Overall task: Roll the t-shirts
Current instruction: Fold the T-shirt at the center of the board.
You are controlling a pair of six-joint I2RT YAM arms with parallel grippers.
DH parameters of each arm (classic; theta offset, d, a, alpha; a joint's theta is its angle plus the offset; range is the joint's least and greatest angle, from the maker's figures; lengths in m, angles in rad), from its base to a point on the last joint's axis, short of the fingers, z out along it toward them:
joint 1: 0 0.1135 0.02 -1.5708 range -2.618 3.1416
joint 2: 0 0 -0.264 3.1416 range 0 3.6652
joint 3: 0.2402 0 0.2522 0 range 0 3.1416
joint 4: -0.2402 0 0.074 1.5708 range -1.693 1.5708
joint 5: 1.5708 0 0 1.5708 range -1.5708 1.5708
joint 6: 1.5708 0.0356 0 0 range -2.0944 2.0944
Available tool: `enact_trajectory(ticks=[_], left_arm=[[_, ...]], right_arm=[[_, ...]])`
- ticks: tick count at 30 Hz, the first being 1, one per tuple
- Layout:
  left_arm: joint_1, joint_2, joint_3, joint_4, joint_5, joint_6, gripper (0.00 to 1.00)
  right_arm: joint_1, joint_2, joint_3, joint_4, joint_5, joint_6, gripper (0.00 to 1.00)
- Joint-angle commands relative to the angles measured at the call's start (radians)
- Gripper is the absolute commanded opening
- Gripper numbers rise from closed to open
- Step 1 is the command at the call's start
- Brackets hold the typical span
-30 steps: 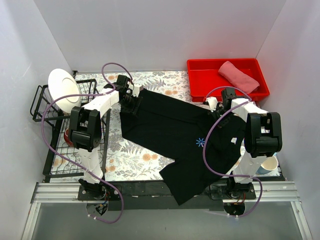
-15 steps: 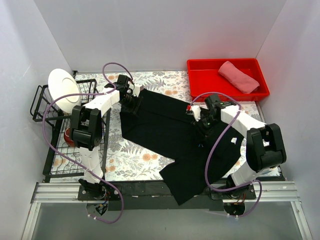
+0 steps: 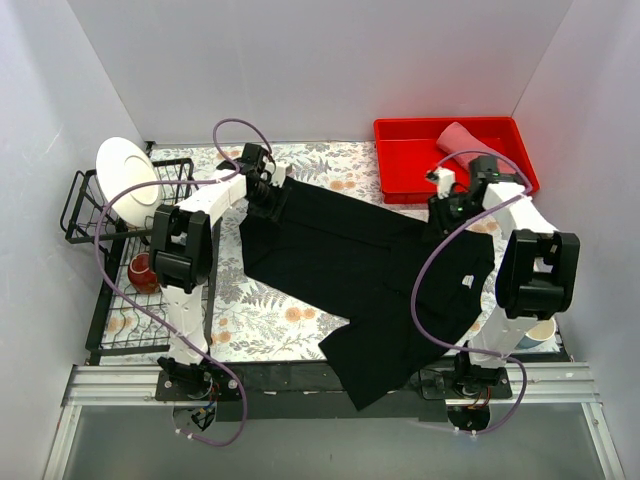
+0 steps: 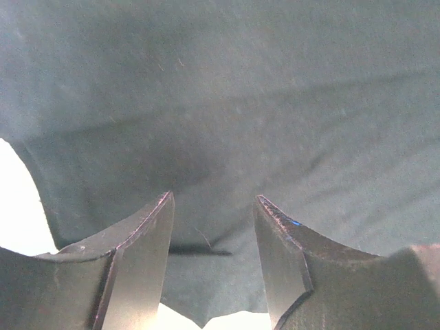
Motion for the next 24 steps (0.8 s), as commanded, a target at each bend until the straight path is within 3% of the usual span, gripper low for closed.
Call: enact_trajectory(ticks=[1,5,9,15,24], left_arm=[[-0.002,0.047,0.117,0.046,-0.092,-0.015,0.47],[-0.004,0.133,0.216,0.037,-0.111,-0.023,0.4],[-0.004,0.177,0.223,0.054,-0.154,-0.023,0.35],[-0.004,0.159,0.122,0.06,-0.197,-0.018,0.28],[-0.005,0.024,-0.102,0.058,-0.221,-0.017,0.29]], right_arm=[[-0.107,0.054,0.044,0.057,0.142,0.0,0.33],[-0.137,0.071,0.034,0.148,0.288,-0.017,0.31],[-0.137,0.087,-0.005,0.228,0.377,-0.065,0.3],[-0.137,0.157,-0.02,0.308,0.523,-0.094,0.29],[-0.137,0.242,-0.028,0.395,0.626,-0.164,0.28]])
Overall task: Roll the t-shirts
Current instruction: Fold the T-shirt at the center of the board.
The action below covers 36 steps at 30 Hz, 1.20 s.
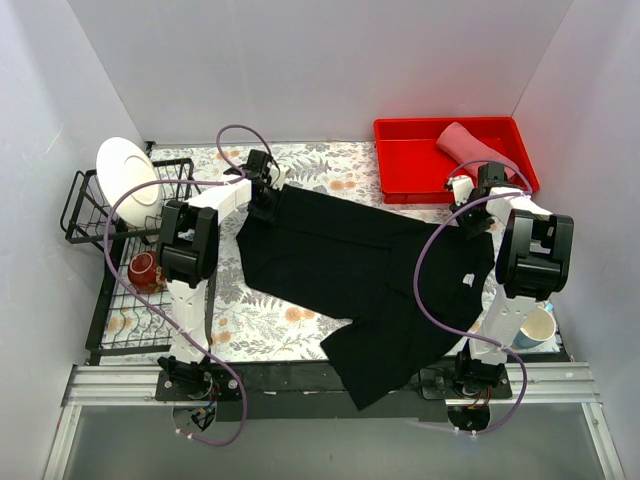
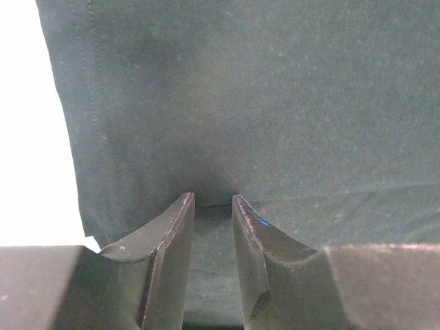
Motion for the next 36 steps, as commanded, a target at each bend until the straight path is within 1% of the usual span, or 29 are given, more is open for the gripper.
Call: enact_trajectory(ticks=[1,4,7,13,17,18,19,21,23,26,28,31,34,36], left_arm=[[0.002,-0.1,-0.127,-0.075,-0.026,0.001,0.29],[-0.002,-0.139,-0.188,-0.093,0.008,0.001,0.3],[-0.007,-0.186,-0.242,-0.098,0.008,0.005,0.31],[-0.007,-0.214,-0.271,-0.092,-0.058,0.033,0.31],[-0.006,-0.228,-0.262,-0.107,-0.058,0.048,0.31],[-0.004,-0.234,-0.251,-0.118,-0.058,0.05,0.31],[-0.006,-0.241,-0.234,-0.133,-0.035,0.048,0.31],[-0.001,-0.28,-0.188,-0.184,0.025,0.065,0.34],[-0.001,-0.315,-0.158,-0.21,0.114,0.079,0.37],[-0.001,-0.37,-0.147,-0.259,0.172,0.102,0.41],[-0.001,-0.375,-0.156,-0.3,0.177,0.101,0.42],[-0.002,-0.366,-0.184,-0.319,0.235,0.09,0.42],[-0.015,-0.338,-0.162,-0.323,0.284,0.068,0.44],[-0.033,-0.315,-0.148,-0.351,0.31,0.09,0.45]], right_arm=[[-0.003,0.056,-0.001,0.103,0.1,-0.072,0.27],[-0.003,0.073,0.003,0.152,0.108,-0.124,0.27],[-0.003,0.102,0.052,0.164,0.083,-0.159,0.27],[-0.002,0.176,0.191,0.141,0.01,-0.174,0.27],[0.0,0.182,0.244,0.088,-0.026,-0.165,0.27],[-0.002,0.174,0.244,0.077,-0.029,-0.165,0.28],[-0.002,0.148,0.241,0.056,-0.03,-0.165,0.28],[-0.002,0.122,0.25,0.019,-0.039,-0.161,0.3],[0.0,0.058,0.254,-0.013,-0.043,-0.138,0.31],[-0.002,-0.039,0.231,-0.056,-0.076,-0.109,0.33],[0.0,-0.099,0.209,-0.075,-0.118,-0.07,0.34],[0.004,-0.149,0.14,-0.104,-0.161,-0.033,0.34],[0.014,-0.168,0.082,-0.136,-0.193,-0.023,0.35],[0.02,-0.168,0.051,-0.144,-0.196,-0.023,0.35]])
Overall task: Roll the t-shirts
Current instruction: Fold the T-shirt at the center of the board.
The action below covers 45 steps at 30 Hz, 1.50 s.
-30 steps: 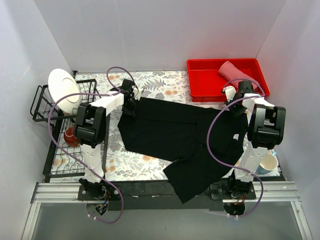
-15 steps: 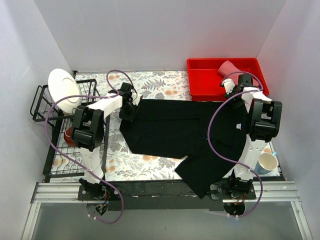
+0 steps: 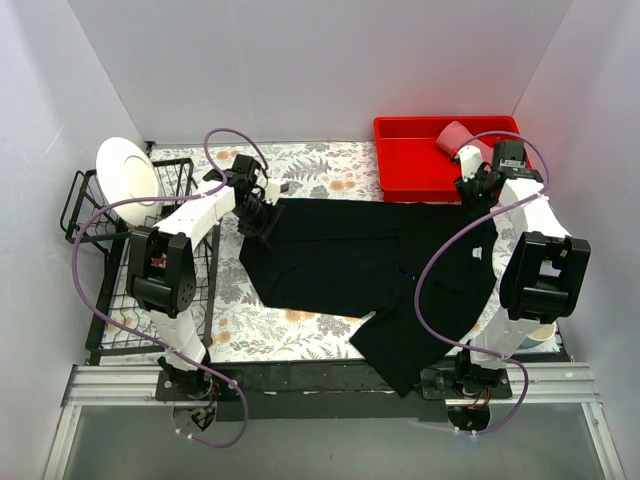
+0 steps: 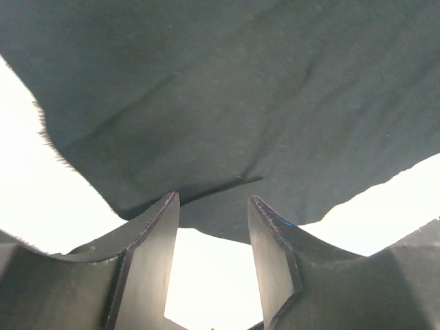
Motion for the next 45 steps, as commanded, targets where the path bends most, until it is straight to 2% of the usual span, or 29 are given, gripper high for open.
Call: enact_trajectory(ticks=[1,9,22,27,29,30,31,38,42,44,45], left_arm=[[-0.036,0.024,0.032,-0.067,0.092,0.024,0.45],[-0.105,0.047,-0.022,-0.118,0.057,0.121,0.45],[-0.139,0.027,-0.192,0.007,-0.006,0.09,0.45],[-0.142,0.02,-0.2,0.042,-0.056,0.044,0.39],[-0.142,0.015,-0.21,0.044,-0.075,0.041,0.28],[-0.142,0.005,-0.213,0.041,-0.081,0.037,0.19],[-0.142,-0.006,-0.215,0.036,-0.087,0.033,0.16],[-0.142,-0.186,-0.34,-0.057,-0.197,0.012,0.1],[-0.136,-0.307,-0.426,-0.107,-0.245,0.01,0.0],[-0.134,-0.354,-0.454,-0.102,-0.264,0.001,0.01],[-0.131,-0.359,-0.448,-0.095,-0.256,0.003,0.06]], right_arm=[[0.011,0.018,-0.077,-0.072,-0.052,0.03,0.36],[0.009,0.086,-0.058,-0.085,-0.035,0.058,0.36],[0.011,0.097,-0.063,-0.093,-0.032,0.044,0.36],[0.011,0.092,-0.086,-0.085,-0.043,0.053,0.36],[0.011,0.095,-0.086,-0.084,-0.048,0.059,0.36],[0.011,0.097,-0.086,-0.084,-0.048,0.061,0.36],[0.009,0.097,-0.084,-0.084,-0.048,0.062,0.36],[0.011,0.097,-0.08,-0.094,-0.049,0.047,0.36],[0.009,0.091,-0.089,-0.095,-0.052,0.042,0.36],[0.011,0.089,-0.104,-0.09,-0.06,0.044,0.36],[0.011,0.091,-0.109,-0.091,-0.064,0.051,0.36]])
